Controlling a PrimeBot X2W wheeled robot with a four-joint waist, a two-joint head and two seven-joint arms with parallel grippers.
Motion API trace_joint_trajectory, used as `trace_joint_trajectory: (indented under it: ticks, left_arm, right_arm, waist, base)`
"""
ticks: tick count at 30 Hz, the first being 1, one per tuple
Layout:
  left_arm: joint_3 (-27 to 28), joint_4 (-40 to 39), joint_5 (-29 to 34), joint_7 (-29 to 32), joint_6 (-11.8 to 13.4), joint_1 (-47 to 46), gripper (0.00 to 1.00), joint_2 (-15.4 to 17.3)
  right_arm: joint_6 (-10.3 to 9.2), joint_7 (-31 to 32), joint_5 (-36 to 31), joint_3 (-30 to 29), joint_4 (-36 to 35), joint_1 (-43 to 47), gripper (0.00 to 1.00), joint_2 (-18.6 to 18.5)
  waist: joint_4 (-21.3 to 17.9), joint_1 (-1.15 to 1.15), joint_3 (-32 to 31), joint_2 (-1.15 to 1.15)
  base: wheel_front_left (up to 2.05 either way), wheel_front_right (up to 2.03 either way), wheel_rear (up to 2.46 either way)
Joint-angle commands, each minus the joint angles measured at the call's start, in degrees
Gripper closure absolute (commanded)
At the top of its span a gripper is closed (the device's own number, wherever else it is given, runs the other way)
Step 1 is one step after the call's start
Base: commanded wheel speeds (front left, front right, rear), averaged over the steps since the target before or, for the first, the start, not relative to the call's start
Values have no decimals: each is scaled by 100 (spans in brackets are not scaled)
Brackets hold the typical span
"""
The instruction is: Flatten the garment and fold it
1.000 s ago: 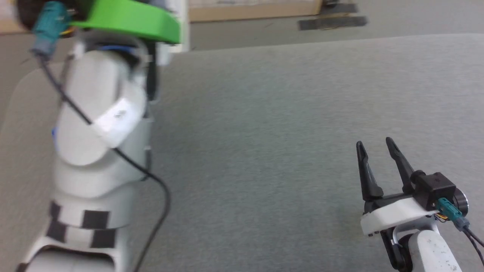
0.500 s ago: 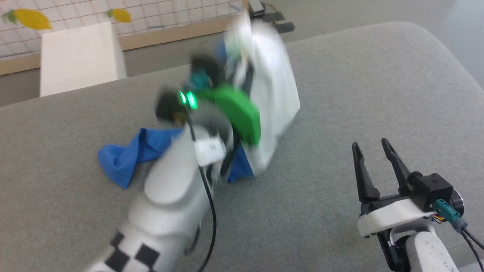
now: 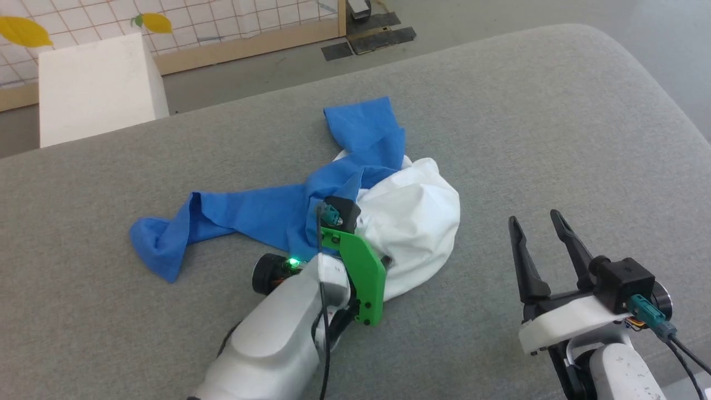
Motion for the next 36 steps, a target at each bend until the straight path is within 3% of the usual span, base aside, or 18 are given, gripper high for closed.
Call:
trace_joint_trajectory:
  ticks: [1, 7, 9, 14, 20, 26, 36]
  left_arm:
    - [68, -63, 70, -332, 23, 144, 0, 97]
    - [629, -898, 564, -2853, 401, 335, 0, 562]
    - [845, -1154, 639, -3261, 549, 512, 0, 714]
    - [1535, -2171, 1081, -3431, 743, 1018, 0, 1099]
    - [2338, -3036, 1668, -3434, 641, 1899, 0, 1230]
    - [2938, -3347, 2028, -3435, 481, 2668, 0, 1121]
    - [3497, -3420, 2376, -3436, 78, 3242, 0, 626]
  right_arm:
    - [-9, 4, 21, 9, 11, 10, 0, 1]
    - [-9, 39, -20, -27, -72, 70, 0, 1]
    - [-9, 59, -43, -60, -110, 92, 0, 1]
    - [-9, 107, -70, -130, -222, 120, 0, 1]
    - [-9, 132, -73, -179, -314, 93, 0, 1]
    - [-9, 148, -65, -163, -303, 98, 0, 1]
    - [-9, 258, -190, -168, -439, 169, 0, 1]
  waist:
    - [66, 0, -46, 0]
    - [280, 0, -131, 0]
    - [363, 0, -139, 0]
    - [578, 0, -91, 0]
    - [780, 0, -26, 0]
    - [911, 0, -85, 0]
    - [1281, 0, -145, 0]
  base:
    - [0, 0, 0]
    - [0, 0, 0]
    - [0, 0, 0]
    - [0, 0, 0]
    - [0, 0, 0]
    - [0, 0, 0]
    - [0, 0, 0]
